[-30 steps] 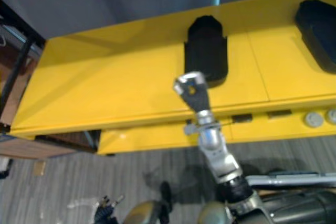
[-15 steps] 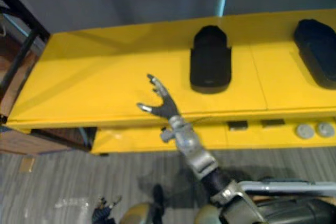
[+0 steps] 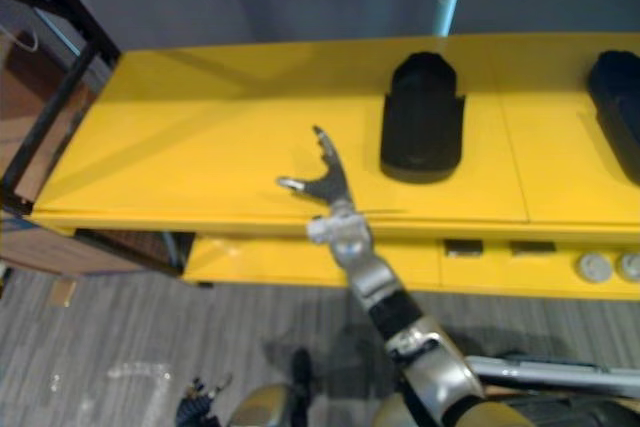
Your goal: Walk over and take plastic housings, then place them on the shelf
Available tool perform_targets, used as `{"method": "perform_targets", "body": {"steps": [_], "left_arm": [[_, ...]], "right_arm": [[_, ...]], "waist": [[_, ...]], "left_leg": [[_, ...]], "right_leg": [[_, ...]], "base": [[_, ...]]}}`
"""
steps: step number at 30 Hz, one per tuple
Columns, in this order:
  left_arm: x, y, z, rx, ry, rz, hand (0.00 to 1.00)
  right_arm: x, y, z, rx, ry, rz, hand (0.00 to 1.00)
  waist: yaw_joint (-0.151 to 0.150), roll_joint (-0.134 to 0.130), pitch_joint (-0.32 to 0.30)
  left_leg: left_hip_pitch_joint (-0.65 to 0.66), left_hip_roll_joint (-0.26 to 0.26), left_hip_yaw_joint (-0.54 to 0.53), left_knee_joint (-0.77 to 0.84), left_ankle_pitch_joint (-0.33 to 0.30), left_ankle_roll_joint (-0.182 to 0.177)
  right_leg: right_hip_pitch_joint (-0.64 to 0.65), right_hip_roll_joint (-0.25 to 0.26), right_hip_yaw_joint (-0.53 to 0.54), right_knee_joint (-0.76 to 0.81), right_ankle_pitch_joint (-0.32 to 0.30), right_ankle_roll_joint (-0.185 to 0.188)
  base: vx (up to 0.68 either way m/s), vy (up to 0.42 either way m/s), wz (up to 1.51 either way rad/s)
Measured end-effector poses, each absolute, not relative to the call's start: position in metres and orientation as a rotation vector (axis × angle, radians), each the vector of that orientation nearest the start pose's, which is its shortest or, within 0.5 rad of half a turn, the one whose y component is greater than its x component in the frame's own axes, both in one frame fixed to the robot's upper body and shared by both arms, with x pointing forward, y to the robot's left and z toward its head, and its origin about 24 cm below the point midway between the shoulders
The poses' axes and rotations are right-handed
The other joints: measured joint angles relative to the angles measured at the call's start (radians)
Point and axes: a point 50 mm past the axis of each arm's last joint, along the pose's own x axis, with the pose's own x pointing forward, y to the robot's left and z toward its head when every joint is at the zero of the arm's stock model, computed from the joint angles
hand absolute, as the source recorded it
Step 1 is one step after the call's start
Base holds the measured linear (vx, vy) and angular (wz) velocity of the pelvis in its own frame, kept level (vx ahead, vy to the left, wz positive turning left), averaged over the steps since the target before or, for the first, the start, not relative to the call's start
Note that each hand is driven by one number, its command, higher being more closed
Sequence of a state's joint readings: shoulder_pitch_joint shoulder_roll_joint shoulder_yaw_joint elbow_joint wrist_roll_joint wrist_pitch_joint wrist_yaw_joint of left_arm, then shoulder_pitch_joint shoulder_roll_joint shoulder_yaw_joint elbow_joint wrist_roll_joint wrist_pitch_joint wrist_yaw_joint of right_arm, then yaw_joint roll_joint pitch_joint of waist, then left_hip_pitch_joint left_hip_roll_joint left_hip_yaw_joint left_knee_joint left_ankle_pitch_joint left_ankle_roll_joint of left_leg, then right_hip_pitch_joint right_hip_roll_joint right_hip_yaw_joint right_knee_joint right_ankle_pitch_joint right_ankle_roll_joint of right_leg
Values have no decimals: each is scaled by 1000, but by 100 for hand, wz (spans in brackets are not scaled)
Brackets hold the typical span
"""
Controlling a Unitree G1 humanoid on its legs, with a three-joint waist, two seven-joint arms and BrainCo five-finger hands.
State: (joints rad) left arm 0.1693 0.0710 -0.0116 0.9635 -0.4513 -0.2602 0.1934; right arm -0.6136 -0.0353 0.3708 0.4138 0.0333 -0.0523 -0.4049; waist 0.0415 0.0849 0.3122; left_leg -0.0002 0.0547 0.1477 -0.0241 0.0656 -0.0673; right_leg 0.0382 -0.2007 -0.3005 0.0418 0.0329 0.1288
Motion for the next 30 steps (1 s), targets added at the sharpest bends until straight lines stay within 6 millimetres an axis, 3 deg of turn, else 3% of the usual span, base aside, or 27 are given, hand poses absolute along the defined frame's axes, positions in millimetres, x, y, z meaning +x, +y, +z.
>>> {"method": "perform_targets", "body": {"steps": [7,30], "left_arm": [[91,190,-151,-241,875,522,0],[89,184,-152,-264,879,510,0]], "right_arm": [[345,-66,111,-154,-199,-69,0],[350,-99,119,-94,-231,-253,0]], "waist": [[0,36,0],[-1,63,5]], "left_leg": [[1,-12,-1,-1,2,2],[2,-17,-1,-1,2,2]], "right_leg": [[1,-13,-2,2,0,8],[-1,-26,-3,11,-8,15]], "base": [[0,0,0],[0,0,0]]}}
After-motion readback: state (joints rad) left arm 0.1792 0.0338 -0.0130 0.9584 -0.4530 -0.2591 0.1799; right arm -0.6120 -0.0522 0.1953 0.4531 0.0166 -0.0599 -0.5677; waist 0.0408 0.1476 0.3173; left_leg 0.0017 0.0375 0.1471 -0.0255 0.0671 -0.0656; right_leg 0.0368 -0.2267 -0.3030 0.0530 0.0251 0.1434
